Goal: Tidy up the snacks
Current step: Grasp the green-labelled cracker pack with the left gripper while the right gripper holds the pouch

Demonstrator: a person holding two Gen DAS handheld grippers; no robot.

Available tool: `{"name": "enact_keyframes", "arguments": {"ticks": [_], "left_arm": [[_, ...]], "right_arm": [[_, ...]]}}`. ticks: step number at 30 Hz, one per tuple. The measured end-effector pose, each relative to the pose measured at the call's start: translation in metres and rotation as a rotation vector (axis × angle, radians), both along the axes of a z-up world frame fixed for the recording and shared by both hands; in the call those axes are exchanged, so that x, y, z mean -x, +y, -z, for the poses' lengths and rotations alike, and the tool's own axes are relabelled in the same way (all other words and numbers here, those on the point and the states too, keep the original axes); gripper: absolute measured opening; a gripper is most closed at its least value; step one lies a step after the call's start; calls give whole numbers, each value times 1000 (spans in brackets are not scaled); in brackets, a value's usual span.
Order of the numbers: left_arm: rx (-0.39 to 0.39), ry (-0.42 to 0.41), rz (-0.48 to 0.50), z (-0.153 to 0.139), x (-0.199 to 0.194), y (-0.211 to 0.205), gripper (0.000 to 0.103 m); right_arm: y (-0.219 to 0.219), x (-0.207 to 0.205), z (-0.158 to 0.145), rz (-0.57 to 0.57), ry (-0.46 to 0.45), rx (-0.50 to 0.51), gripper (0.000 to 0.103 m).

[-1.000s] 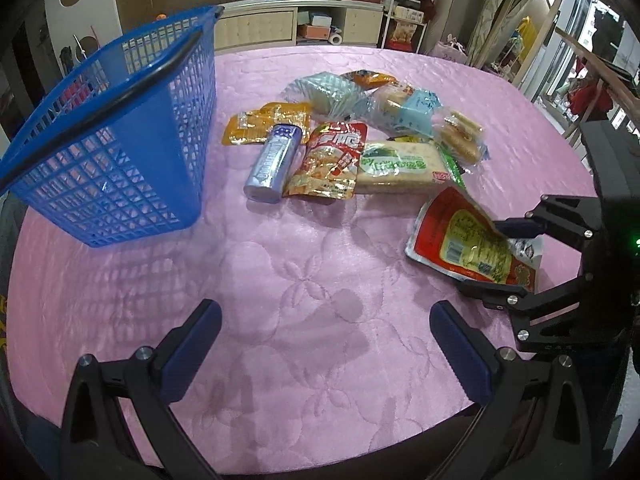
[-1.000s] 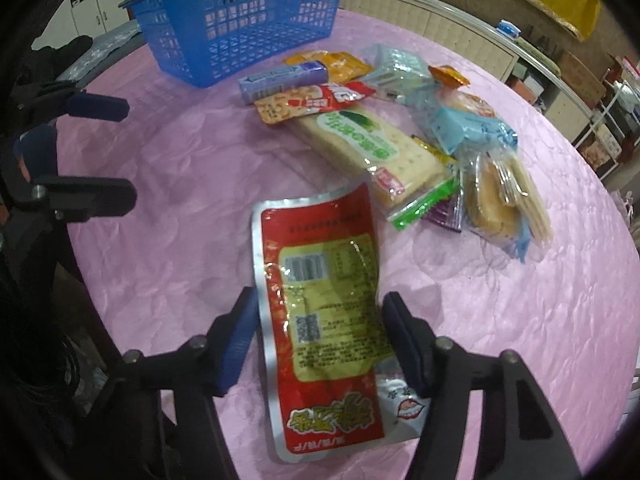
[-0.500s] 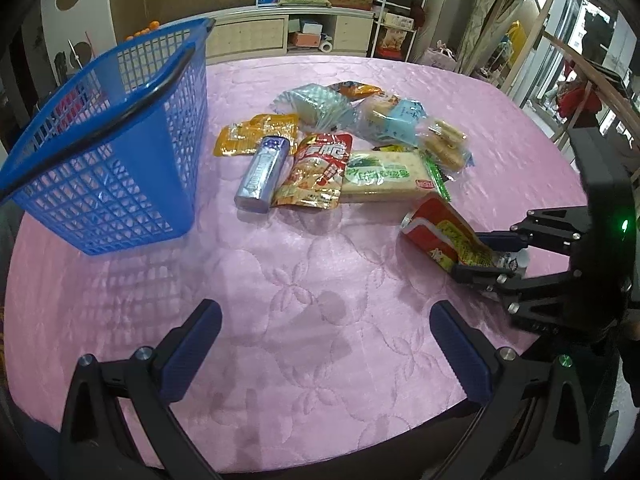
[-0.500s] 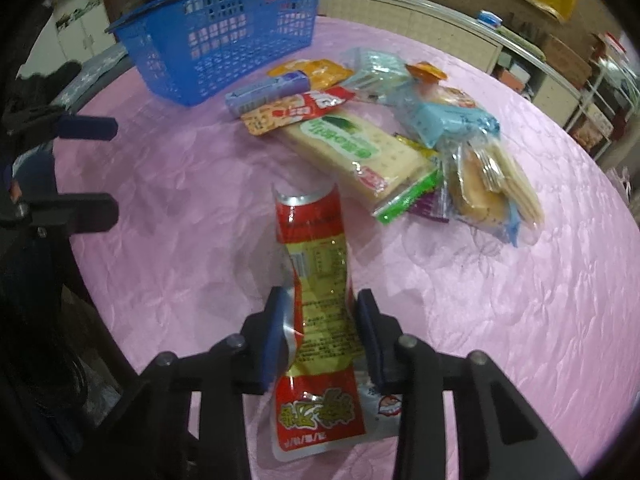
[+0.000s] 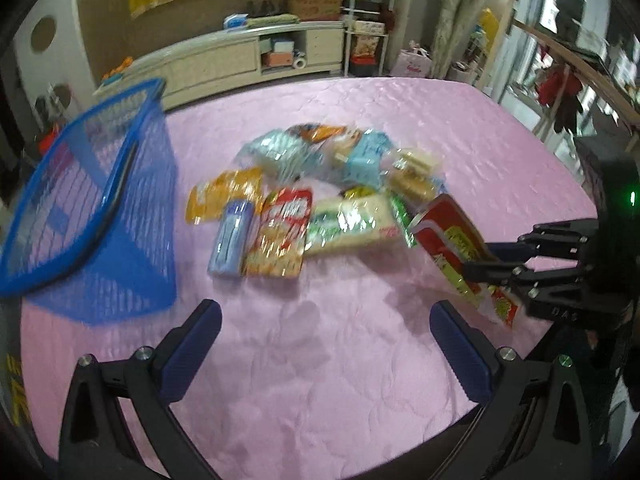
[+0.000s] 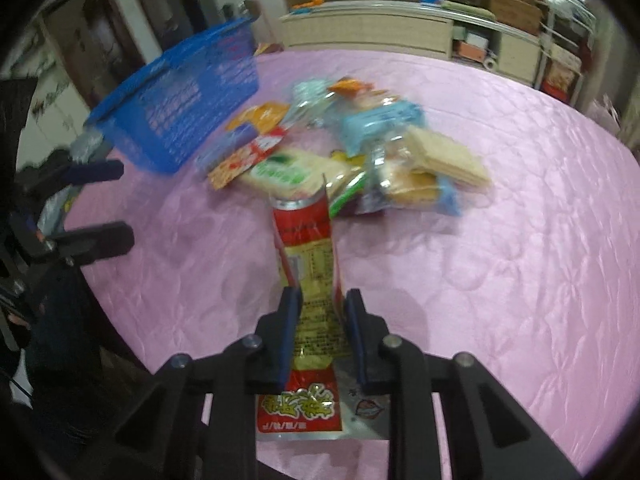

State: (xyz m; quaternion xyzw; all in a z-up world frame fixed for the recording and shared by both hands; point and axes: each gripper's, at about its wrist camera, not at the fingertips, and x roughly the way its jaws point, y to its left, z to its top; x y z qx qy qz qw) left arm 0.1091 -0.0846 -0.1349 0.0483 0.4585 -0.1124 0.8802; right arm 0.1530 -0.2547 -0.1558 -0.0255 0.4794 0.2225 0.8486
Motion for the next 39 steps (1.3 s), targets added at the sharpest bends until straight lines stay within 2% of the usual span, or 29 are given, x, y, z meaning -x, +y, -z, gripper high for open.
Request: {"name": "enact_keyframes", "arguments": {"ticks": [3, 8, 12, 14, 23, 28, 31, 36, 39], "left_arm": [[-23, -25, 71, -5, -13, -10, 103], [-71, -34, 190, 1, -44, -22, 103], [-81, -25, 270, 8, -68, -30, 103], [-93, -7, 312, 13, -77, -36, 103], [-258, 95, 501, 57, -114, -67, 103], [-242, 155, 510, 71, -136, -72, 103], [-205, 169, 492, 73, -151, -73, 103], [-117, 266, 474, 87, -175, -67, 103], [-153, 242, 485, 88, -174, -71, 95]], "right_arm": [[-18, -7, -8, 55, 6, -49, 28], [-37, -20, -21, 125, 7, -70, 28], [-46, -27, -20, 151, 6, -89, 28], [-47, -31, -18, 157, 17, -104, 28], [-56, -41, -8, 150, 43, -151, 28], [-63, -43, -6, 133, 48, -167, 28], [-65, -46, -2, 124, 56, -178, 28], [-69, -47, 4, 118, 64, -199, 28], [-70, -47, 7, 124, 65, -203, 28]]}}
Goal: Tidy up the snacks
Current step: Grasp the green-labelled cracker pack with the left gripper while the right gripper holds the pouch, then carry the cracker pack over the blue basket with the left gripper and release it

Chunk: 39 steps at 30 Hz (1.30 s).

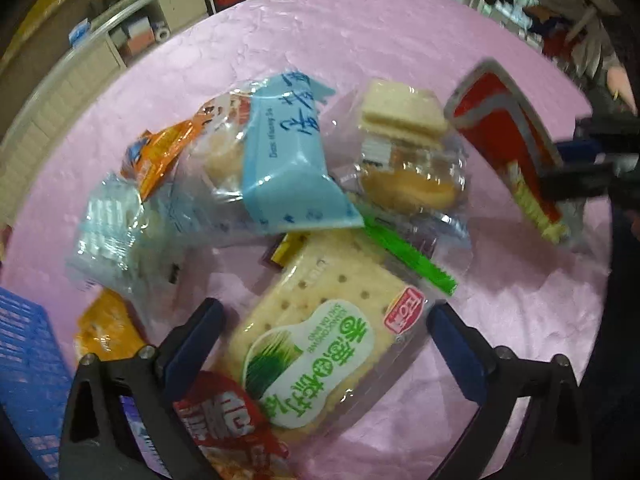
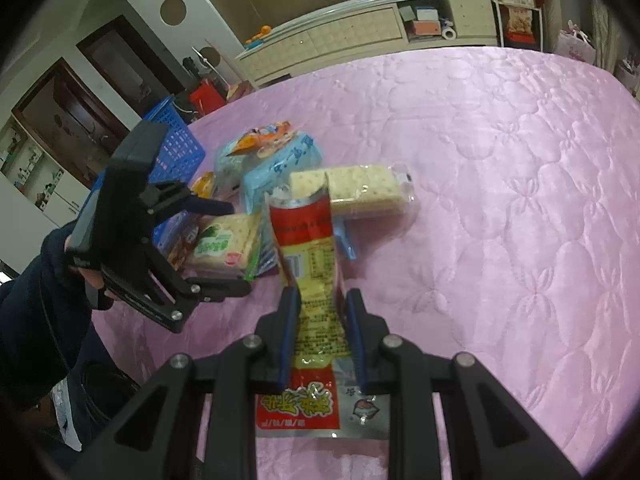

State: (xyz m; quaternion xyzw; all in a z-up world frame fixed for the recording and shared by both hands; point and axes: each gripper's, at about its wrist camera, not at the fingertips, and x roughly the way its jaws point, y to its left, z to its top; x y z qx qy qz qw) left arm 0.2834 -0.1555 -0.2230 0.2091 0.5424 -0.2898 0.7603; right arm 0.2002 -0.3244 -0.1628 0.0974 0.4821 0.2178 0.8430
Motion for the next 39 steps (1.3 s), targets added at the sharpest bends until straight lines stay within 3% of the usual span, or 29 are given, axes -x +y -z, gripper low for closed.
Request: {"name": "enact_keyframes", "arguments": {"ticks": [2, 7, 10, 20, 39], "left_arm": [[-2, 1, 5, -3, 2, -2, 84], [1, 4, -7, -9, 13, 1, 67], [-1, 8, -26, -10, 26, 9, 61], [14, -40, -78, -22, 69, 19, 53], [159, -223, -190, -116, 97, 60, 51]], "right_arm": [[-2, 0, 2, 6, 4, -6, 28], [1, 1, 3, 16, 15, -9, 28], [4, 2, 2, 26, 21, -7, 28], [14, 10, 0, 67, 36, 6, 28], [56, 32, -80, 40, -106, 52, 28]]}}
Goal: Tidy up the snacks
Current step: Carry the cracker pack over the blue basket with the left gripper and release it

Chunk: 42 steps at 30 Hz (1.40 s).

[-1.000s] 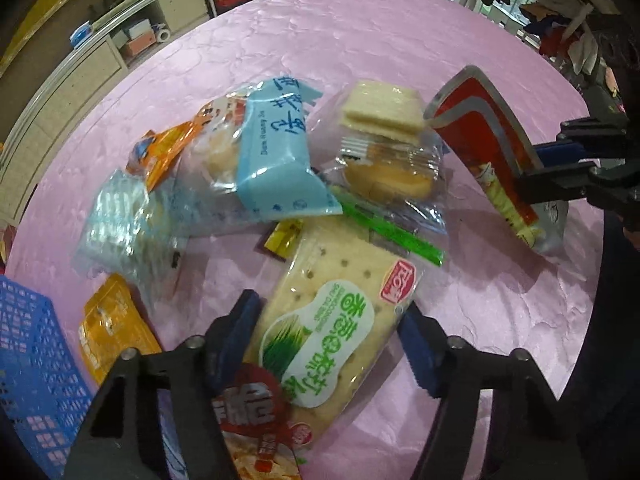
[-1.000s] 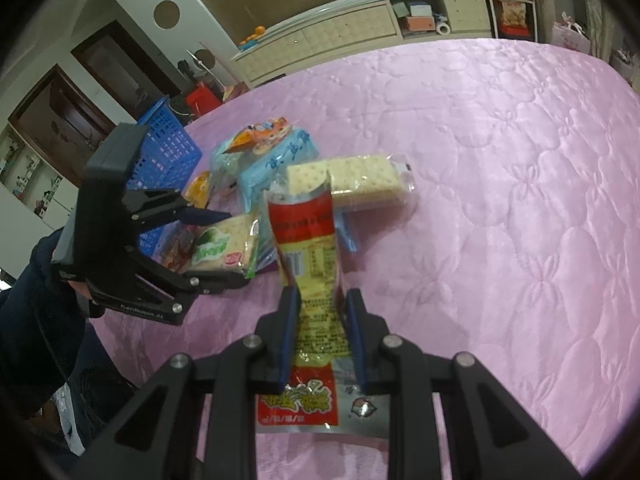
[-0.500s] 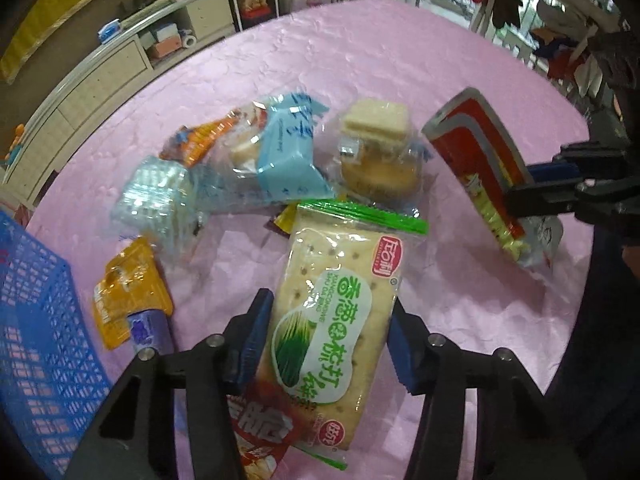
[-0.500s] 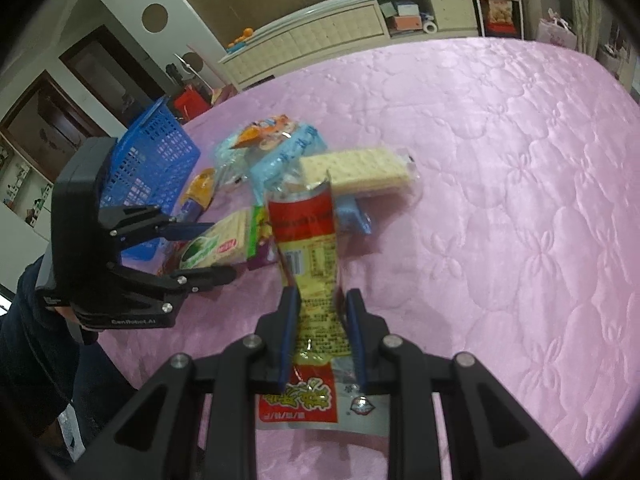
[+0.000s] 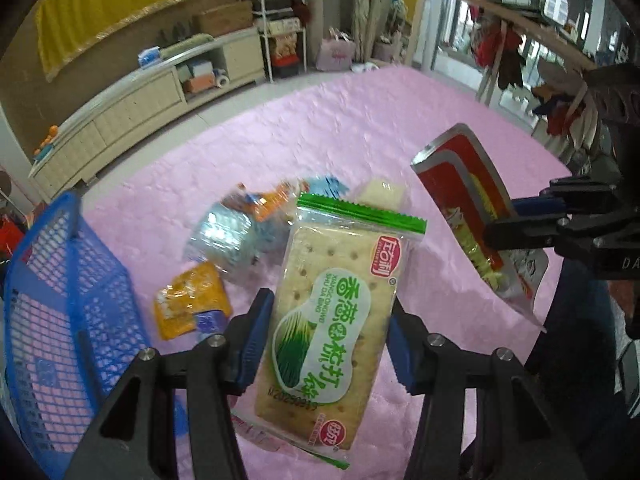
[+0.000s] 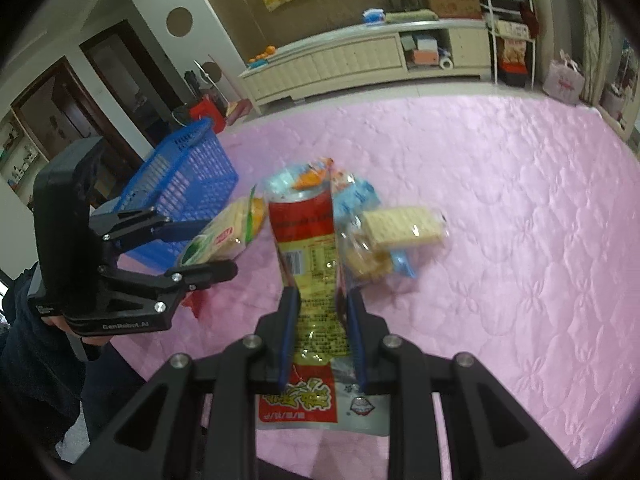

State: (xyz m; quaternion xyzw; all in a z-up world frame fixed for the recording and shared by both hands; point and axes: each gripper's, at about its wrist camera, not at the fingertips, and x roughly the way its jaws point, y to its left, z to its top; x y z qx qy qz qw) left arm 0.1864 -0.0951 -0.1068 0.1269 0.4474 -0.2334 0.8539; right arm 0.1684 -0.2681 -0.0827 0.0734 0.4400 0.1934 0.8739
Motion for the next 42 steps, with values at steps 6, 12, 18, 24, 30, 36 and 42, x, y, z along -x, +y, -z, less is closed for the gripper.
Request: {"name": "enact_keyframes", "arguments": {"ticks": [6, 12, 18, 24, 30, 36, 42], "left_arm": [[38, -76, -32, -34, 13, 19, 51], [64, -147, -62, -74, 23, 44, 51], [105, -175, -133, -105, 26, 84, 51], [88, -185, -226, -116, 23, 123, 51], [70, -184, -297, -120, 18, 160, 51], [59, -182, -363, -119, 6, 187, 51], [54, -169, -405, -111, -9, 208, 51]], "right_arm": [[19, 1, -28, -2, -48, 5, 28], [48, -5, -57, -33, -90, 1, 28], [80, -16, -83, -81, -124, -17, 28], [122, -29, -103, -159, -160, 7, 28], [154, -49, -109, -211, -160, 4, 28], [183, -75, -106, -234, -132, 11, 28], [213, -105, -93, -247, -66, 3, 28]]}}
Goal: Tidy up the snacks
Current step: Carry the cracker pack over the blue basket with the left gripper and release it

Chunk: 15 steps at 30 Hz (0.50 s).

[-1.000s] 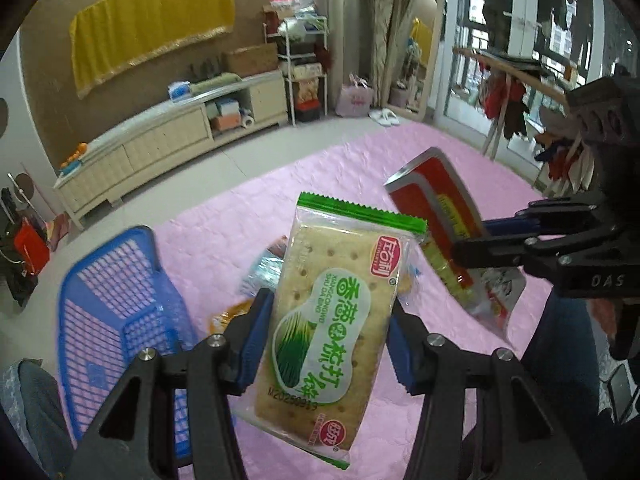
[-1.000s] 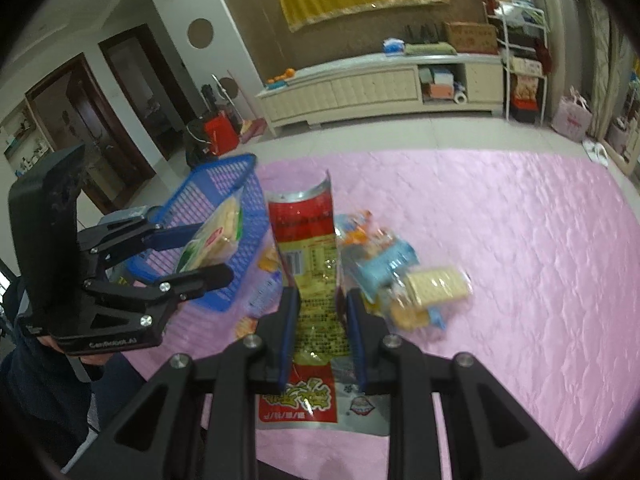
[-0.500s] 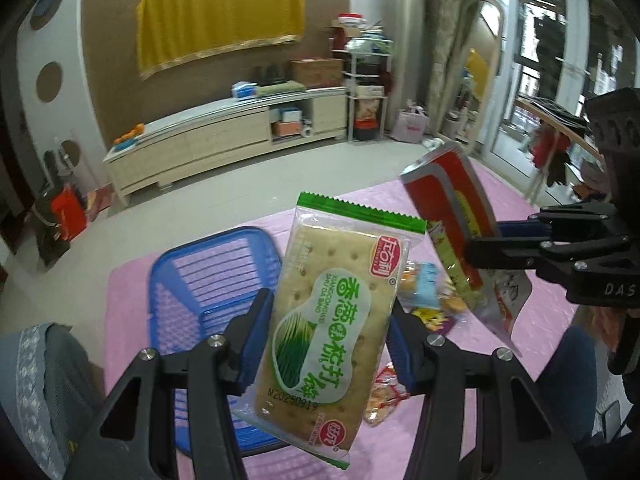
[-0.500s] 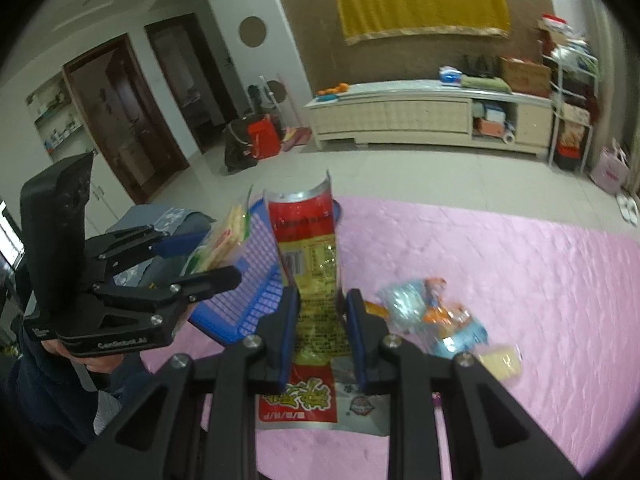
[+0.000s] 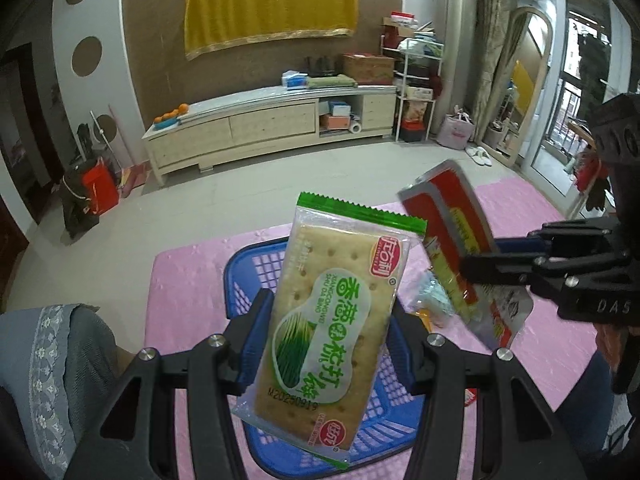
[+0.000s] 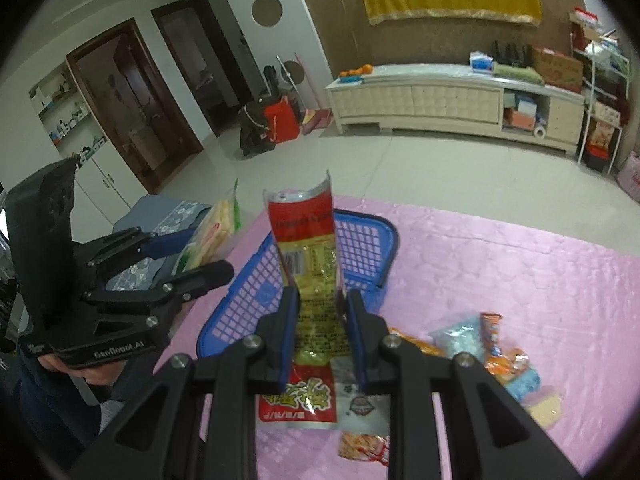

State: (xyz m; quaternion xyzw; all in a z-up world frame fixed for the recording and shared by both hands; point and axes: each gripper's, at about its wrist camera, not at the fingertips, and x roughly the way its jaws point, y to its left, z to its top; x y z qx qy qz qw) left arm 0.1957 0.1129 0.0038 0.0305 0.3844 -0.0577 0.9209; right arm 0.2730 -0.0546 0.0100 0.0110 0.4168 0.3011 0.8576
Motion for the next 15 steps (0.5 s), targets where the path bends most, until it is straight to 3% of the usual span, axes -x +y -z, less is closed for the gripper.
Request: {"name": "enact_keyframes", "arguments": {"ticks": [9, 15], "left_arm": [[15, 50, -57, 24, -25, 25, 51], [21, 68, -65, 31, -27, 35, 51]], "right_arm": [[31, -31, 31, 7, 103, 16, 28], [47, -45, 42, -15, 119, 56, 28]]}}
